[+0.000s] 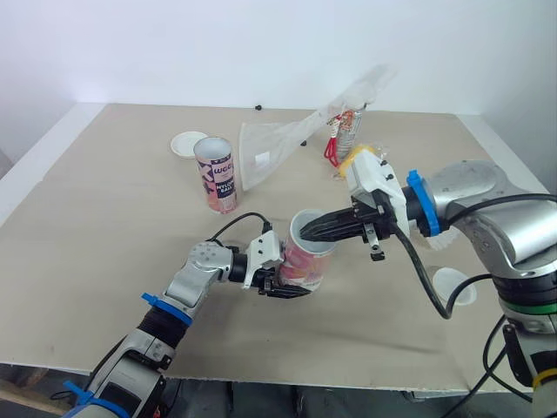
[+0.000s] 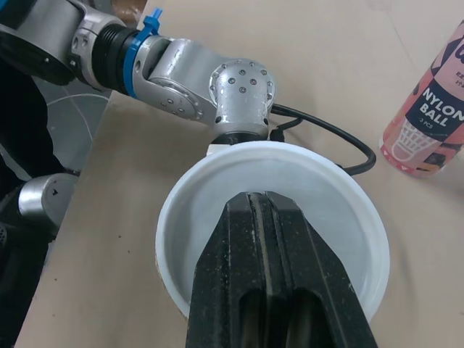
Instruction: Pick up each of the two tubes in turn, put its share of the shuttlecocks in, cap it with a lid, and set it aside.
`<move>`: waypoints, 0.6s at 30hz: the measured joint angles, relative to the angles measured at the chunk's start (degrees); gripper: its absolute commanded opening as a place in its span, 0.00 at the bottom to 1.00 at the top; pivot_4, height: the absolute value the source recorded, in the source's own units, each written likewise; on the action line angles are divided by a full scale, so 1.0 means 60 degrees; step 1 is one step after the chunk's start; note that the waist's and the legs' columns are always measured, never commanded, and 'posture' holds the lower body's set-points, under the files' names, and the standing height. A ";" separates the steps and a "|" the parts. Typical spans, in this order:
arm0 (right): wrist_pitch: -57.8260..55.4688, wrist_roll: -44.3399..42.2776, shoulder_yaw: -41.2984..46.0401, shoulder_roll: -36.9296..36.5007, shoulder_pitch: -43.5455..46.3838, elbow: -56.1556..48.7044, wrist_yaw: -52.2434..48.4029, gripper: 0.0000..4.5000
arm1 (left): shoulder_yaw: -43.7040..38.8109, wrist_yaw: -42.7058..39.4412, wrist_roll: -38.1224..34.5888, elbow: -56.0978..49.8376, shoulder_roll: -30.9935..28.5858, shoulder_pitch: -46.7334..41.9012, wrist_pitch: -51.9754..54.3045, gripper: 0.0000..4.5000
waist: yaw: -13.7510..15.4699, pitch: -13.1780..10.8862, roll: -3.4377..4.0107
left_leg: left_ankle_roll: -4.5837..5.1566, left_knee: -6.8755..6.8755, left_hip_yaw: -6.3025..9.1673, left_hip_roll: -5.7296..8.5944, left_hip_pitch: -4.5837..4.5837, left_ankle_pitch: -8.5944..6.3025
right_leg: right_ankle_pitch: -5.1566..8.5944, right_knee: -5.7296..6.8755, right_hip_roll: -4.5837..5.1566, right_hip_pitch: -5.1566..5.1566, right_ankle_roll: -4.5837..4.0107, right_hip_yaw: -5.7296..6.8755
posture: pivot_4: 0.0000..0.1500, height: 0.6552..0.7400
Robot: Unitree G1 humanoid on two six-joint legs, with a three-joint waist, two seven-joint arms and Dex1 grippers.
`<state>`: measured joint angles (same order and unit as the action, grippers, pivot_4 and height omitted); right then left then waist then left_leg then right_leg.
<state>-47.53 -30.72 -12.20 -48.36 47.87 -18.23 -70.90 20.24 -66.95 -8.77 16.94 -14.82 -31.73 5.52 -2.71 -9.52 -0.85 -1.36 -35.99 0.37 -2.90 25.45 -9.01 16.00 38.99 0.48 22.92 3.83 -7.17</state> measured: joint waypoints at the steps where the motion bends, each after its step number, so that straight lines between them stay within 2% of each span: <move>1: -0.0032 0.0022 -0.0035 0.0000 0.0039 0.0001 0.0009 0.02 | -0.0001 0.0010 -0.0005 0.0003 0.0000 0.0002 0.0000 0.69 | 0.0000 0.0001 -0.0001 | 0.0000 0.0000 0.0000 0.0000 -0.0004 0.0000 | -0.0001 0.0000 0.0000 0.0000 -0.0001 0.0000 | 1.00 1.00; 18: -0.1222 0.0128 -0.0653 0.0061 0.0853 0.0283 0.0150 0.02 | 0.0005 0.0060 -0.0038 0.0049 -0.0007 0.0005 -0.0006 0.69 | -0.0007 0.0003 -0.0007 | -0.0001 0.0009 -0.0006 -0.0002 -0.0031 -0.0001 | -0.0002 -0.0007 0.0003 0.0020 -0.0011 -0.0005 | 1.00 1.00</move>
<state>-54.86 -29.95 -16.12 -48.00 52.99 -16.53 -70.00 20.27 -66.58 -9.00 17.23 -14.87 -31.70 5.48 -2.74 -9.50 -0.89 -1.37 -35.94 0.34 -2.91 25.26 -9.02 15.99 38.95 0.49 23.04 3.76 -7.19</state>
